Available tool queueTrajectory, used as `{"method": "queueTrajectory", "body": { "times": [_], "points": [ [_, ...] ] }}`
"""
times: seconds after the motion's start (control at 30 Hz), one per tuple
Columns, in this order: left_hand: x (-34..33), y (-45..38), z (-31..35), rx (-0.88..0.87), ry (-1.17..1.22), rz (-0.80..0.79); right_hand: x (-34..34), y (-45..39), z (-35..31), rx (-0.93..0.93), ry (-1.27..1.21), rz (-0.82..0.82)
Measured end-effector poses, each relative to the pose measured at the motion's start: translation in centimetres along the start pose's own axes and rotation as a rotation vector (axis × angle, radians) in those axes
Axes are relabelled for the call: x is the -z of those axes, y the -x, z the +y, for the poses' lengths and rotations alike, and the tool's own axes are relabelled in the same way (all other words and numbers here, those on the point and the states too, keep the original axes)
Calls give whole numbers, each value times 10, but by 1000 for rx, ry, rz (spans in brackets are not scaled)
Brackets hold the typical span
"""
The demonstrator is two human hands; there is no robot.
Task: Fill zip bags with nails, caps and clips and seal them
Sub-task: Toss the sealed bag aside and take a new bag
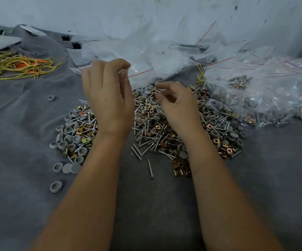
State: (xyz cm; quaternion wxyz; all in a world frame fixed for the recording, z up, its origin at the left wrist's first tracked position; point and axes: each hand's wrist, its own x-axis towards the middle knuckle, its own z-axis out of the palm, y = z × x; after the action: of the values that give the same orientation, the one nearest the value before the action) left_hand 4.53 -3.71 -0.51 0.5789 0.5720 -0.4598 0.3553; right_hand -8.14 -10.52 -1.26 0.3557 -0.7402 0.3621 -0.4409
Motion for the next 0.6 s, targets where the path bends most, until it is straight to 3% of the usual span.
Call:
{"method": "queueTrajectory", "body": {
  "times": [0.07, 0.13, 0.27, 0.43, 0.6],
  "points": [
    [-1, 1, -5, 21, -113, -108, 4, 0, 5, -36, 365, -42],
    [-6, 4, -10, 105, -203, -379, 7, 0, 7, -112, 635, -121],
    [-19, 16, -11, 327, -242, -867, 10, -1, 4, -188, 728, -261],
    [-26, 21, -11, 416, -236, -936, 9, -3, 12, -148, 602, -177],
    [-31, 22, -13, 454, -335, -859, 8, -4, 14, -78, 583, -79]
  ]
}}
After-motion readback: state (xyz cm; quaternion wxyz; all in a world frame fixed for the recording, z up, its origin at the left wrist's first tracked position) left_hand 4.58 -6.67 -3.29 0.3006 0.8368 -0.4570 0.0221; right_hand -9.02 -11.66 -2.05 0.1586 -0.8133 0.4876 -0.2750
